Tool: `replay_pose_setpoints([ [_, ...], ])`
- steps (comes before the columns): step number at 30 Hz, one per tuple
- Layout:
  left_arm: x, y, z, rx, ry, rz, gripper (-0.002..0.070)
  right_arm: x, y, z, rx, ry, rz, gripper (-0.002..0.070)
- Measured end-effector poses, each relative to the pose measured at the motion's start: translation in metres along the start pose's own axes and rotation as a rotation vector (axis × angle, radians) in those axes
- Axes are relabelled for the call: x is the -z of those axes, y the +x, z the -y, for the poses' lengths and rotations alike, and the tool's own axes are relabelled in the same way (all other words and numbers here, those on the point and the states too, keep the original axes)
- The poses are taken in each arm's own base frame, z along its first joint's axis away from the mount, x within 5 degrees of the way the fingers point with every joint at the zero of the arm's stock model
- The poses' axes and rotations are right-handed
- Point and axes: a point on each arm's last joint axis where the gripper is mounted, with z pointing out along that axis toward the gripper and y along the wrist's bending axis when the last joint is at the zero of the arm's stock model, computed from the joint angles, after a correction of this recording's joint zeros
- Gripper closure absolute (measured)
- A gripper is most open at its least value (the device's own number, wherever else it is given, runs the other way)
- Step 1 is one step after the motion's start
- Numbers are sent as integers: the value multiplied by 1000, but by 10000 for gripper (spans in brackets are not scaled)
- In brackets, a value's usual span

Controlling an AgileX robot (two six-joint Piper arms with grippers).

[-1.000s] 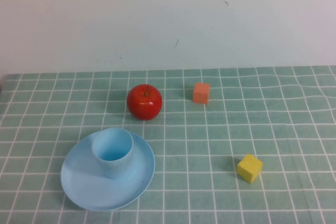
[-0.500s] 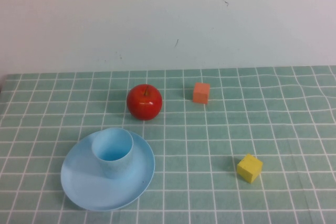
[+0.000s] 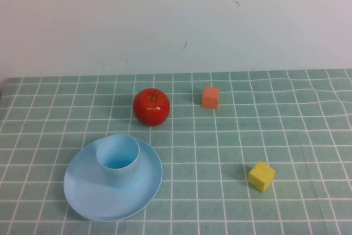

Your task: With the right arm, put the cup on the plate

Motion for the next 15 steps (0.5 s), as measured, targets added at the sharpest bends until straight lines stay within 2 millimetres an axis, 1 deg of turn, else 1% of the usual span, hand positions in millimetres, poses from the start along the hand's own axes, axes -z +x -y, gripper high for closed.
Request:
replay_pose_setpoints([
  [15, 0, 0, 0, 14, 0, 0, 678, 0, 0, 0, 0, 0, 0, 679],
])
